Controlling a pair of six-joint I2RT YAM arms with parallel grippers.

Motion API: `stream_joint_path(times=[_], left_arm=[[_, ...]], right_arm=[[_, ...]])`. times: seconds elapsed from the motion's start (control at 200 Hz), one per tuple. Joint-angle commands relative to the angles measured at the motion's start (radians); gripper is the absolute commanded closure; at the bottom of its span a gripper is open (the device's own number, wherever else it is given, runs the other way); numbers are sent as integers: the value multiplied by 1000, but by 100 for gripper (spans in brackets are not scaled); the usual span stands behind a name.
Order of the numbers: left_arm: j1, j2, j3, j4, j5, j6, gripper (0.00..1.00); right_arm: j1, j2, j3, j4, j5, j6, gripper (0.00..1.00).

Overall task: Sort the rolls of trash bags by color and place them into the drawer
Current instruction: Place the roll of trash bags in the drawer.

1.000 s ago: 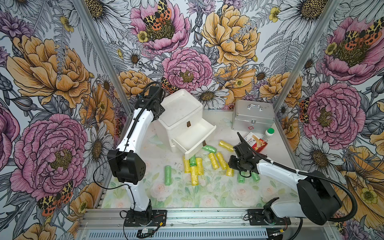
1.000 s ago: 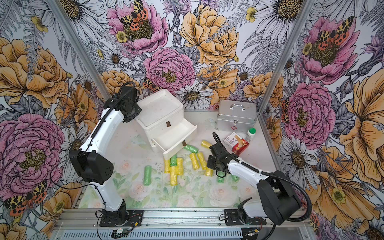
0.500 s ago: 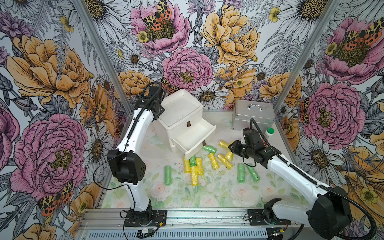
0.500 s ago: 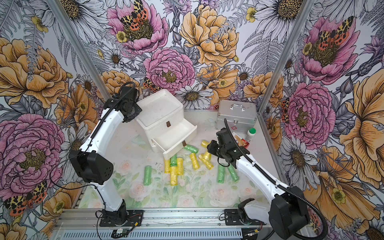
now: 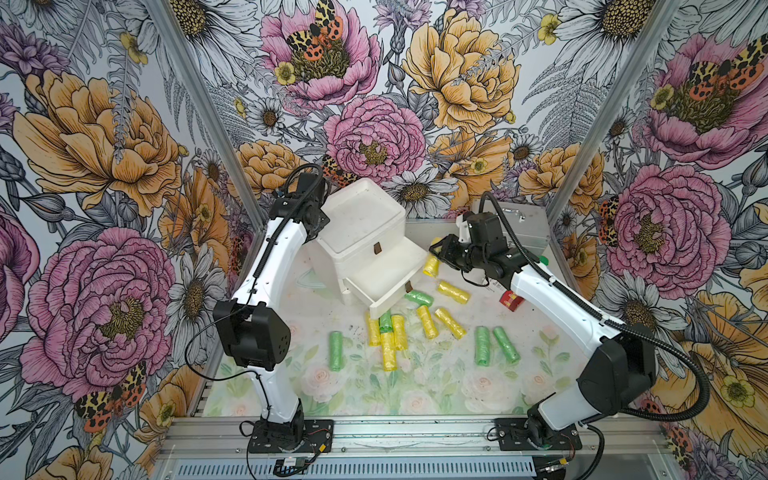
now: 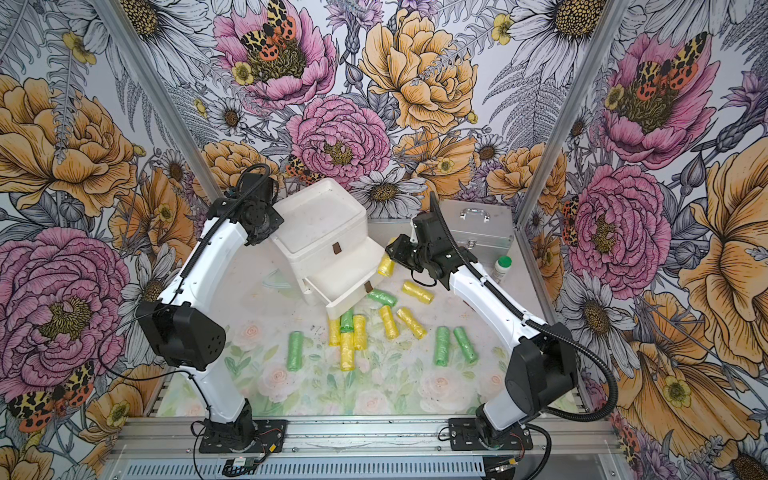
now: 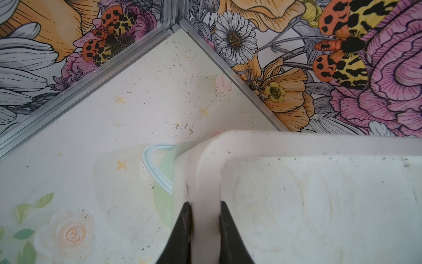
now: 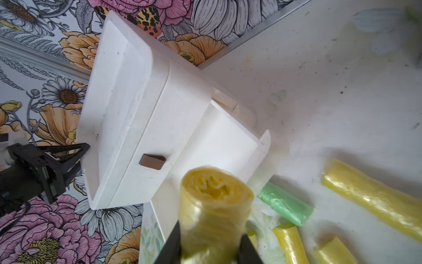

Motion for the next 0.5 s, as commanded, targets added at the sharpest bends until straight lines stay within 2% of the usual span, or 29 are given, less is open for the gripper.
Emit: stream_joint_path(times=[0.0, 0.22, 0.495], left_arm=[[-27, 64, -68, -51, 222, -57, 100], [-24, 58, -50, -50, 269, -50, 100], [-26, 44, -66, -50, 250, -43, 100]], right_arm=[[30, 50, 71, 39, -27, 47, 67], [72, 140, 126, 63, -28, 97, 67], [129, 235, 171, 74, 13, 182, 65]])
